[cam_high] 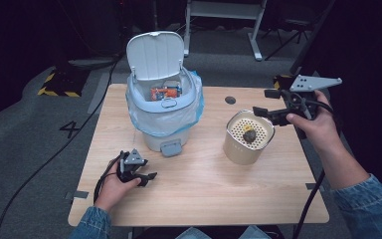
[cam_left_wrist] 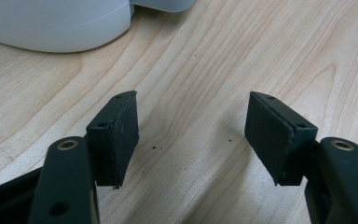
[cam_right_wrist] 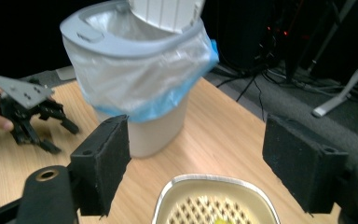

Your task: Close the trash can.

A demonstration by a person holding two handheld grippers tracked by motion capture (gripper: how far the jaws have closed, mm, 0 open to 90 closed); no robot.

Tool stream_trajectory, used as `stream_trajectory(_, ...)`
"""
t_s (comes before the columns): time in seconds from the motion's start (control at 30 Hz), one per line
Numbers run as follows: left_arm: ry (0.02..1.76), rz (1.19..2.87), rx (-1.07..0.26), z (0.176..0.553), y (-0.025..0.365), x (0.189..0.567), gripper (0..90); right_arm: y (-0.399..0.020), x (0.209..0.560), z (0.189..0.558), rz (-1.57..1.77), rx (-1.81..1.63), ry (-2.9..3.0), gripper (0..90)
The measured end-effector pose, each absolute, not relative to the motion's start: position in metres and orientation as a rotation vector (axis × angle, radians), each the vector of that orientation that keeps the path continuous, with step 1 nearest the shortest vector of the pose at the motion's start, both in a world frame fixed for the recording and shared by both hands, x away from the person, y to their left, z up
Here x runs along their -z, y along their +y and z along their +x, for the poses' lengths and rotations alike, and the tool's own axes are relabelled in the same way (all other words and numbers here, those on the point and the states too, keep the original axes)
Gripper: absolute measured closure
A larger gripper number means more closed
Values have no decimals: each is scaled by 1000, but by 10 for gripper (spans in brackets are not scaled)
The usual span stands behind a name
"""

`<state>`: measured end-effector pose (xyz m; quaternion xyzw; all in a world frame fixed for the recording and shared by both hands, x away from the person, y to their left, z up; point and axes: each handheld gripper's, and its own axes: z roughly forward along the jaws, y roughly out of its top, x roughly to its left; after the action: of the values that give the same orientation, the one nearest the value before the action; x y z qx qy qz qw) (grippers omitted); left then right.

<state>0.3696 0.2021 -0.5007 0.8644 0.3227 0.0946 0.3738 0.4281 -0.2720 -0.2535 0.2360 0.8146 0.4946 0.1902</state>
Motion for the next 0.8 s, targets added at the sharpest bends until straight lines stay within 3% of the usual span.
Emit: stream_trajectory(0.8,851,2193,-240,370,214,483,372,-350,360,393,898,-1187,2312,284)
